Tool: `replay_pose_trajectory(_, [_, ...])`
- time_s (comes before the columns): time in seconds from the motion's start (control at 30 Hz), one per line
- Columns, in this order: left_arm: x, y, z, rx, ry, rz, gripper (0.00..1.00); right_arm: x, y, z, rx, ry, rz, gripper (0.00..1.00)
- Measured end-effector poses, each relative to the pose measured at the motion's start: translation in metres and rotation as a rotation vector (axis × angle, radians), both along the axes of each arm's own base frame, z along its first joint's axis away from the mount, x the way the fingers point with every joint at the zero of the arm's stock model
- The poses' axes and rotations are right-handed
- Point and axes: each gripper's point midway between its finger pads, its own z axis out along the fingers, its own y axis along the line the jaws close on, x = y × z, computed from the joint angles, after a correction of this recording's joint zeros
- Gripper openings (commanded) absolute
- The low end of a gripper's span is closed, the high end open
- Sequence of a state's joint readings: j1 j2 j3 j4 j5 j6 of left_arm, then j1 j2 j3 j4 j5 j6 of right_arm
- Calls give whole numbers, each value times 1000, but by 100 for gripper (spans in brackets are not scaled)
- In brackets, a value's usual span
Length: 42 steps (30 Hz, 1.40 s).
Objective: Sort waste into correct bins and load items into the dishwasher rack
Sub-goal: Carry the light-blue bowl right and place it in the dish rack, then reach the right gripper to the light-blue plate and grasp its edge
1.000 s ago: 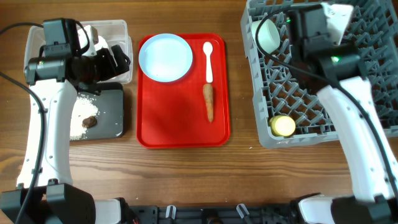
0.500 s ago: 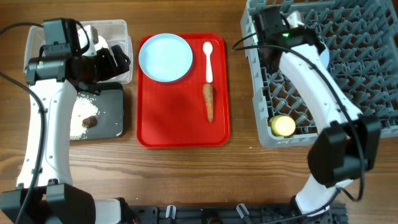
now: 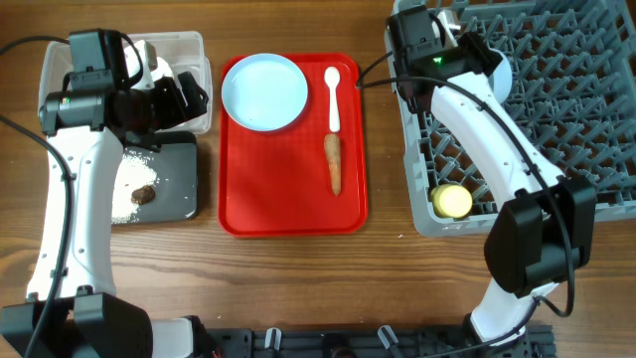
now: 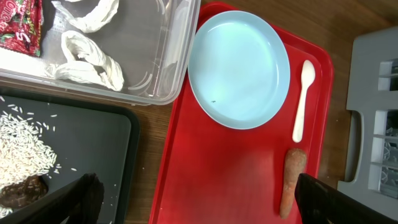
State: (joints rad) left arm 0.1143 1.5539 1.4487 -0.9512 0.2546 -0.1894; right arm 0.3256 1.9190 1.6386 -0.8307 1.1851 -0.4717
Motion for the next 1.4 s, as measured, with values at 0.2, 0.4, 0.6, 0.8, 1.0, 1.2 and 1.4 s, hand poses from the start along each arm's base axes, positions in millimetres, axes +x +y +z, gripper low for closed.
replay_pose_trajectory(0.2, [0, 0, 0, 0, 0, 0, 100, -4, 4, -11, -18, 45, 17, 4])
replay_pose_trajectory(0.4, [0, 0, 0, 0, 0, 0, 100, -5, 21, -37, -69, 139, 71, 4])
replay_pose_trajectory(0.6, [0, 0, 0, 0, 0, 0, 100, -1, 21, -40, -124, 163, 73, 4])
replay_pose_trajectory(0.8, [0, 0, 0, 0, 0, 0, 100, 5, 23, -40, -150, 176, 88, 4])
replay_pose_trajectory(1.0, [0, 0, 0, 0, 0, 0, 100, 4, 39, -40, -164, 187, 126, 4])
replay_pose_trajectory(1.2, [0, 0, 0, 0, 0, 0, 100, 1, 67, -38, -186, 185, 185, 41])
replay_pose_trajectory(1.4, [0, 0, 0, 0, 0, 0, 100, -3, 109, -47, -148, 204, 299, 65])
